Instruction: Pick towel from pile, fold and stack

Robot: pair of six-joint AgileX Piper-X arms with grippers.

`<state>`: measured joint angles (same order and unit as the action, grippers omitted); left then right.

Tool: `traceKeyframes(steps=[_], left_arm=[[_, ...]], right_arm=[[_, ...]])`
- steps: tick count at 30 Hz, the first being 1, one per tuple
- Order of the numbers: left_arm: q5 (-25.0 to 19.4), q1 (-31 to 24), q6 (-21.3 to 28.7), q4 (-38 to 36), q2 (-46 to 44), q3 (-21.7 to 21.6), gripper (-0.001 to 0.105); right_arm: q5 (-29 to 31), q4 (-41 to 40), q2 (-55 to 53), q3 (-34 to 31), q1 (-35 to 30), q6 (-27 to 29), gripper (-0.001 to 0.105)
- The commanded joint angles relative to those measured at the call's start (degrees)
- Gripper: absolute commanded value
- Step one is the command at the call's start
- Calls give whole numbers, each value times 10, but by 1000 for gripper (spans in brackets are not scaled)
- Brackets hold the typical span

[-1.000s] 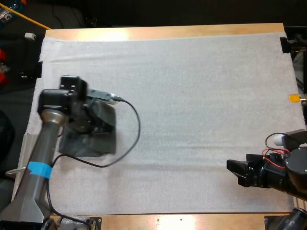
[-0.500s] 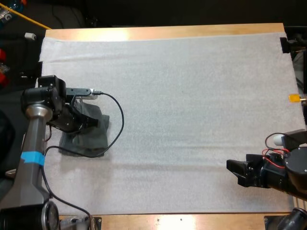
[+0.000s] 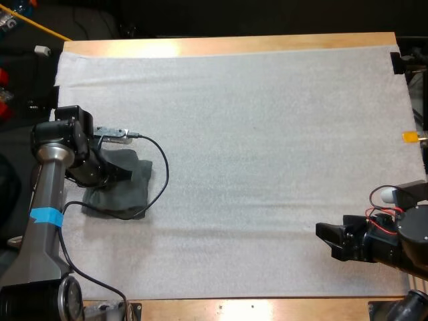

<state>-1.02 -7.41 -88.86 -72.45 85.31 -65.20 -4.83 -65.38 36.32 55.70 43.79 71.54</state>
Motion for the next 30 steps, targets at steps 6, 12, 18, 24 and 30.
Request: traceKeyframes(steps=[6,12,18,24,30], left_arm=[[-85,0,-21,-11,-3,0,60],[-59,0,-35,-11,-3,0,60],[-30,0,-45,3,-3,3,60],[-11,0,-57,61,-3,56,60],[18,0,-64,138,-3,122,60]], right_arm=[[-6,0,0,3,-1,3,62],[-6,0,0,3,-1,3,62],[-6,0,0,3,-1,3,62],[-45,12,0,3,-1,3,62],[-83,60,0,3,-1,3,62]])
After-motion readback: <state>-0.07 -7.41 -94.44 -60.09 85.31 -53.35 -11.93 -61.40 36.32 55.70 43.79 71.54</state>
